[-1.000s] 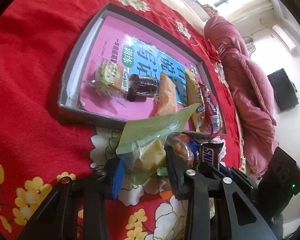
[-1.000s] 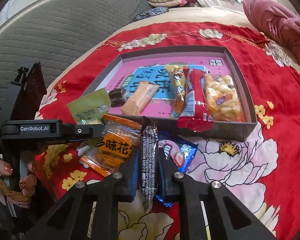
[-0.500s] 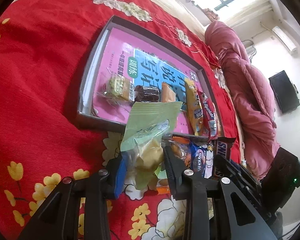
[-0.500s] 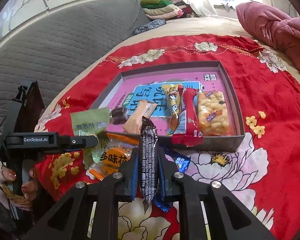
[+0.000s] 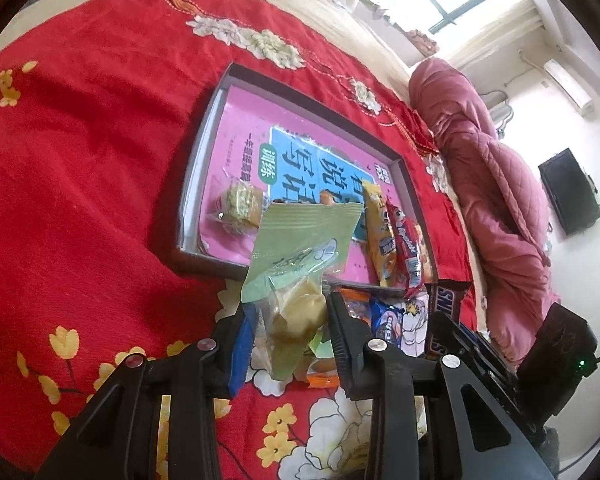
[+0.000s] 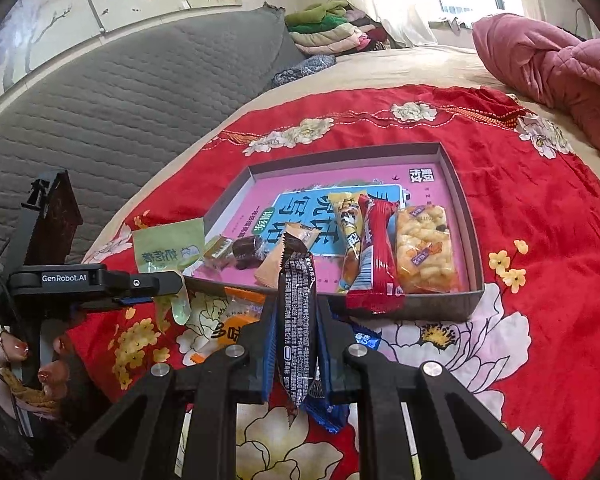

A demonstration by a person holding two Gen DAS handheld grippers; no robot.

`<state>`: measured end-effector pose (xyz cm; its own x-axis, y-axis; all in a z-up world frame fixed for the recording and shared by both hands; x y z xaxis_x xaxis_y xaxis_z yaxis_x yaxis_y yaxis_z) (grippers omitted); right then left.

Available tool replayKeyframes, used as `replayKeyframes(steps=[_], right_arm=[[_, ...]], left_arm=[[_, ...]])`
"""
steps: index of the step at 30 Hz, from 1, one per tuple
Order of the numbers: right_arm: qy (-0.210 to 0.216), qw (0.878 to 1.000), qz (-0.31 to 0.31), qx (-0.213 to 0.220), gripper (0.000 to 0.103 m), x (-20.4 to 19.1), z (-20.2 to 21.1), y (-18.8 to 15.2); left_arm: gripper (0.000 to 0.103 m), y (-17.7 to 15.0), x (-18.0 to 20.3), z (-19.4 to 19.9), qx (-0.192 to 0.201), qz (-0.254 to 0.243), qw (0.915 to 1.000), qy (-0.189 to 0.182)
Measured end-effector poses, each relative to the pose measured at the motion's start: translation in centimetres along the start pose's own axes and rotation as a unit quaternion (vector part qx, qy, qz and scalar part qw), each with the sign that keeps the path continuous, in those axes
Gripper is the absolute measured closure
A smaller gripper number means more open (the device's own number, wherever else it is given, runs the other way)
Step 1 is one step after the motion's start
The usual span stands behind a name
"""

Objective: Organize snacks
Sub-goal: 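Grasp the dark Snickers bar with the right gripper while the left gripper grasps the green snack bag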

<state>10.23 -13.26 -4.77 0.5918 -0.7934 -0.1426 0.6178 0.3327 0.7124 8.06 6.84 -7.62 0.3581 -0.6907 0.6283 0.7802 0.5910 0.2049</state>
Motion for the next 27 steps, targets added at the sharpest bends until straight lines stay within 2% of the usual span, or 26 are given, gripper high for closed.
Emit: replayKeyframes(steps=[11,13,15,18,23,25,27], right_arm=[[0.003,1.000,-0.006,0.021,0.085,0.5,0.5,0.7],[0.003,1.000,-0.006,0.026,0.085,0.5,0.5,1.0],[0.004,1.000,-0.004,0.030,0.086,0.4,0.6,1.1],[0.006,0.999,-0.002,0.034,0.086,0.4,0.5,1.3],[0.010,0.999,-0.003,0.036,0.086,0.4,0.2,1.4],[0.013,0.999,-0.005,0.035,0.086,0.4,0.1,1.5],[0.015,0.999,-0.008,0.035,0.085,0.5,0.1,1.4]], left_arm=[[0.067,0.5,0.9,1.0,0.016,-0.009,0.9998,0.001],[0.069,0.7,1.1,1.0,0.020,-0.010,0.9998,0.001],[0.080,0.8,1.3,1.1,0.022,-0.012,0.9997,-0.001],[0.080,1.1,1.5,0.7,0.028,-0.021,0.9993,0.008],[0.080,1.3,1.1,-0.3,0.017,-0.017,0.9997,0.011],[0.076,1.3,0.7,-0.4,0.014,-0.012,0.9997,0.017],[0.069,1.0,0.1,-0.7,-0.007,-0.006,0.9999,0.010]])
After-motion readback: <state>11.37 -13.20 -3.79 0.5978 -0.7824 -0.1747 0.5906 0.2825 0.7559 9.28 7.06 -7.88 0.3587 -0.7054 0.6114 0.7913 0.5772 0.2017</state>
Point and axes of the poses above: each gripper's, at about its wrist camera, not at the fingertips, and z roughly against the way its jaws point, x to its right, y to its top, the point moved 4 cm from there along -z, roughly the way its jaws point, and after that the axes turned 13 degrees about z, right-handed, at the moved point
